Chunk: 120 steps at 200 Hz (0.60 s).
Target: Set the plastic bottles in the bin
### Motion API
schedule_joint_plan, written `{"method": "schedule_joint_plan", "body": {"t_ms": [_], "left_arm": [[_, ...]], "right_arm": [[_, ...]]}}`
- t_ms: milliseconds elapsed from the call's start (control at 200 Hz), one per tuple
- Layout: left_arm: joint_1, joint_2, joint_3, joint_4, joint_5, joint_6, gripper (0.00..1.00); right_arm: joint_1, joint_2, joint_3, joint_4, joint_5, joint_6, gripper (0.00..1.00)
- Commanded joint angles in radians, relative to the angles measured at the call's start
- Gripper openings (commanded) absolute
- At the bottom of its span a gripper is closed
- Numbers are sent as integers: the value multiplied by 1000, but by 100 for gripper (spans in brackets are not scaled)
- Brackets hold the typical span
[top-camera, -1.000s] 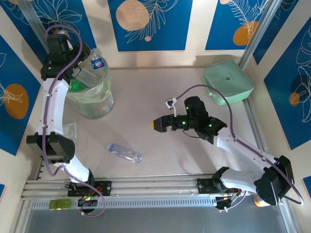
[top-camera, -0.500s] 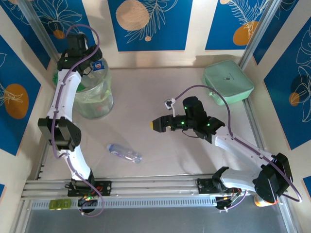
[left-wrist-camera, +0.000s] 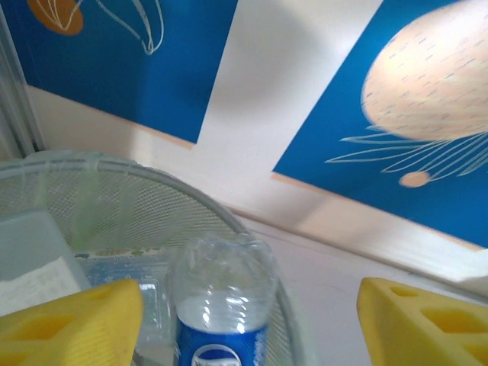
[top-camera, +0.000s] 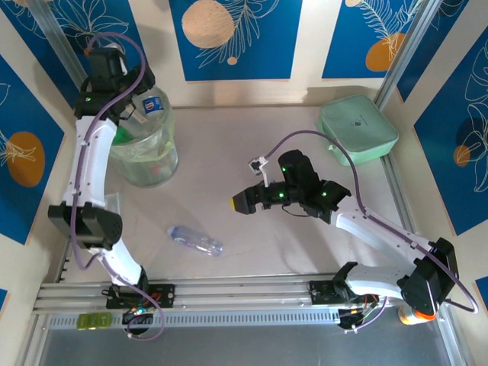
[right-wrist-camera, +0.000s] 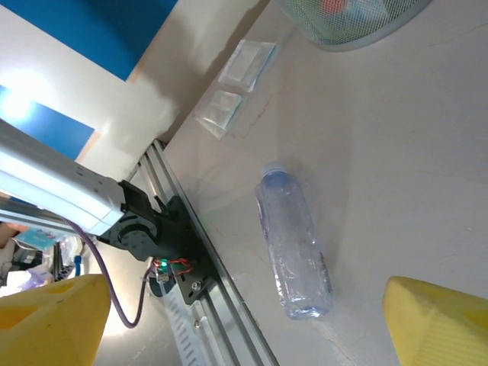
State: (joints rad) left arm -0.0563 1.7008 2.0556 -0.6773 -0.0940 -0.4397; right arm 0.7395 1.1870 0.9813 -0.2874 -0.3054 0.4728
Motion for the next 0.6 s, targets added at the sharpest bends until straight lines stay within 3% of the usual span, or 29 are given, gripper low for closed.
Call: {"method": "schedule_joint_plan", "body": {"t_ms": [0, 110, 400, 595], "left_arm": [[-17, -140, -43, -16, 43, -47, 76], [-45, -304, -260, 22, 68, -146, 77], [-86, -748, -743, -99, -41, -357, 79], [-86, -954, -905, -233, -141, -426, 82]], "right_arm": [[33, 47, 36, -126, 84, -90, 92], [94, 108, 80, -185, 234, -93, 93], [214, 308, 241, -313, 236, -265, 90], [293, 528, 420, -416, 262, -328, 89]]}}
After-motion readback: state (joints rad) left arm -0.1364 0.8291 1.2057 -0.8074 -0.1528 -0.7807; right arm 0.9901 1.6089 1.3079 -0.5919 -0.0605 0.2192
